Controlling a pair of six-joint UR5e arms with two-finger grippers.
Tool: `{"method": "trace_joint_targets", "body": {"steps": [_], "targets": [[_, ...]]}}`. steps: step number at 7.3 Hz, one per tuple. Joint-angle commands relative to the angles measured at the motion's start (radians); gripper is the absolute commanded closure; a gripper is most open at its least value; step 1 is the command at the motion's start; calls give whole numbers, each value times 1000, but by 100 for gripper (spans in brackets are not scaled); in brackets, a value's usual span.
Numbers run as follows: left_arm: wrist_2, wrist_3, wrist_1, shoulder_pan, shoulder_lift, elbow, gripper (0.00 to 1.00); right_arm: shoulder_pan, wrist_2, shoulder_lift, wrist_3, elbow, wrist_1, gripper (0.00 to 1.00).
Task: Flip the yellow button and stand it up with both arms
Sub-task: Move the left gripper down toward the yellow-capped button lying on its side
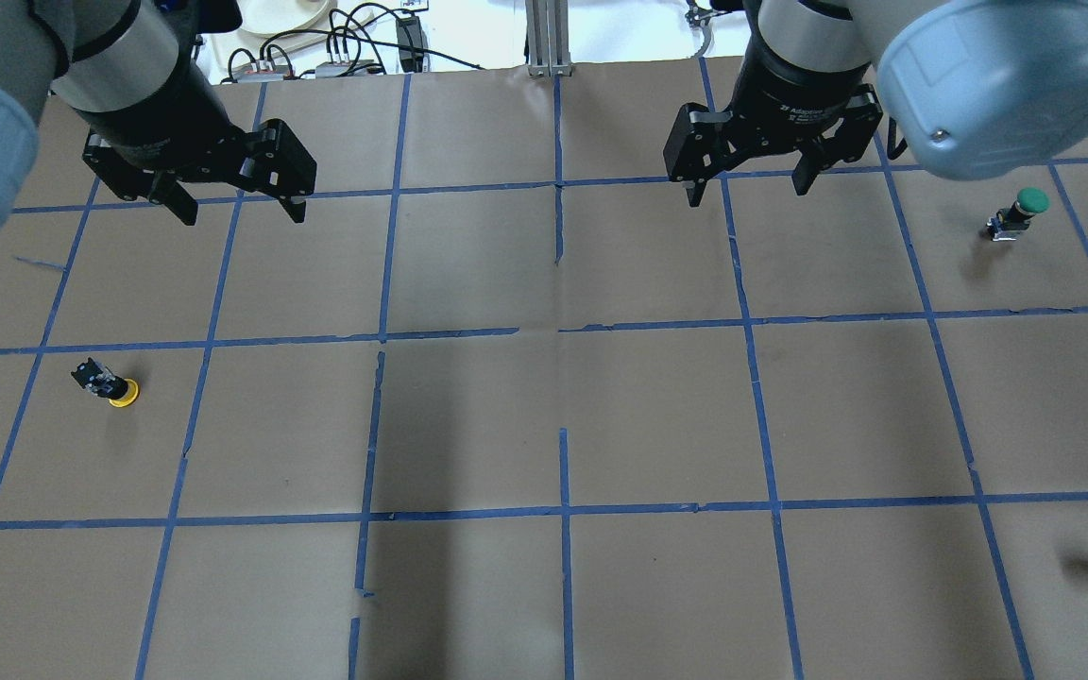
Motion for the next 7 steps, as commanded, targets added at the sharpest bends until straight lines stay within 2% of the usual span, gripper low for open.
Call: {"method": "trace_joint_targets", "body": {"steps": [1, 3, 4, 6, 7], "targets": [[1, 17, -14, 23, 15, 2, 0, -1, -2, -1, 0, 0, 0, 0], [4, 29, -14, 28, 17, -4, 0, -1, -2, -1, 0, 0, -1, 0], [10, 106, -12, 37, 17, -4, 0, -1, -2, 1, 0, 0, -1, 0], [9, 223, -23, 121, 17, -21, 0, -1, 0, -1, 2, 0, -1, 0], [7, 341, -22, 202, 13, -30, 0, -1, 0, 1, 2, 0, -1, 0]]}}
